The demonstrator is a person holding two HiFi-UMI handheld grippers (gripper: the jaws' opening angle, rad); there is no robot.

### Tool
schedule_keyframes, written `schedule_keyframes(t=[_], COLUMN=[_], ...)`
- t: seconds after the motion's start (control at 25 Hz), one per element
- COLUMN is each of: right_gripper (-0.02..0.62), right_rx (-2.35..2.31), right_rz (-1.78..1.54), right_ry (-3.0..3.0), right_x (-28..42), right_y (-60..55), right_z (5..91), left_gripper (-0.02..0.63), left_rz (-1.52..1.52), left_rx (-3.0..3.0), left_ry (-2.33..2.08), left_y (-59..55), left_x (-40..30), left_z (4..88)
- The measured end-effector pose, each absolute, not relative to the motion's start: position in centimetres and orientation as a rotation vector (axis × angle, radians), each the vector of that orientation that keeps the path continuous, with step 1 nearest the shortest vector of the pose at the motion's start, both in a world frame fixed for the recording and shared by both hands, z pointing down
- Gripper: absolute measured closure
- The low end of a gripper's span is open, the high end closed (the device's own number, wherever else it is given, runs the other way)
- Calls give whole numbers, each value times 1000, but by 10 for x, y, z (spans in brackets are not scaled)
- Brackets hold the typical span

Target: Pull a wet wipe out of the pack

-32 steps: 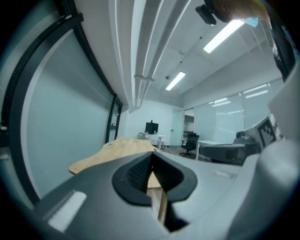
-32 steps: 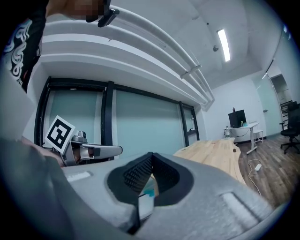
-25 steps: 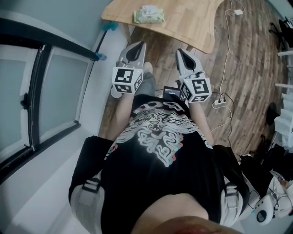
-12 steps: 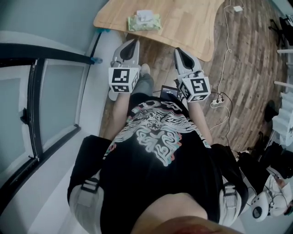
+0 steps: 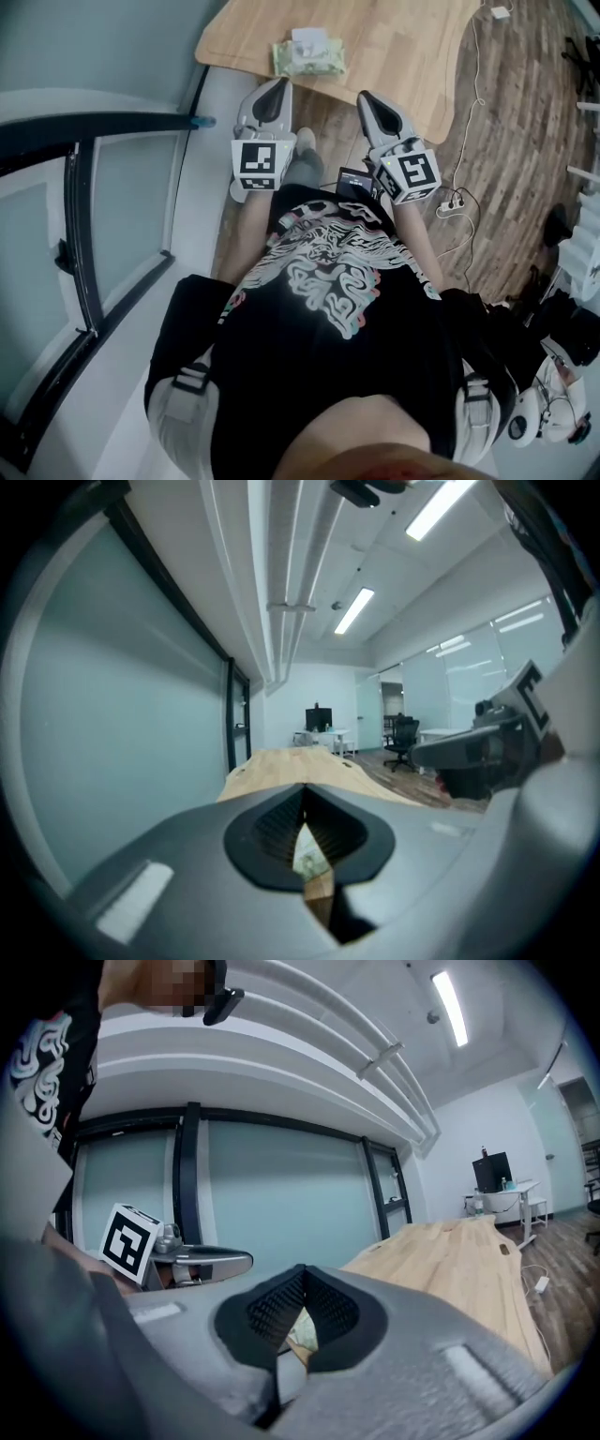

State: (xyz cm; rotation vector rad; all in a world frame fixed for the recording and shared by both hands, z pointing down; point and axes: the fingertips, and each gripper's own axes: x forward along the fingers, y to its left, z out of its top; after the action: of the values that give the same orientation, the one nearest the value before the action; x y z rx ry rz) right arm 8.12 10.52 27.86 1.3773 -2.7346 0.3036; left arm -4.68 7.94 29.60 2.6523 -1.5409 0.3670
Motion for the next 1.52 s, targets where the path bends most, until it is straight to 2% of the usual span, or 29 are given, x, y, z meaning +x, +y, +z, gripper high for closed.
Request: schedule_keyframes(t=[0.68,1.52], right_gripper=[597,597], right_rx=[1351,1280], right_rz=[343,285], right_ry=[-2674,-2705], right_x=[58,44], right_y=[-6,-15], right_z=[314,314], left_gripper=[617,617], left_rz=[450,464], left_rx=[2696,2718], left_ry=[-1413,-1270], left_y=[-30,-54], left_x=[-54,-52], left_z=[327,347])
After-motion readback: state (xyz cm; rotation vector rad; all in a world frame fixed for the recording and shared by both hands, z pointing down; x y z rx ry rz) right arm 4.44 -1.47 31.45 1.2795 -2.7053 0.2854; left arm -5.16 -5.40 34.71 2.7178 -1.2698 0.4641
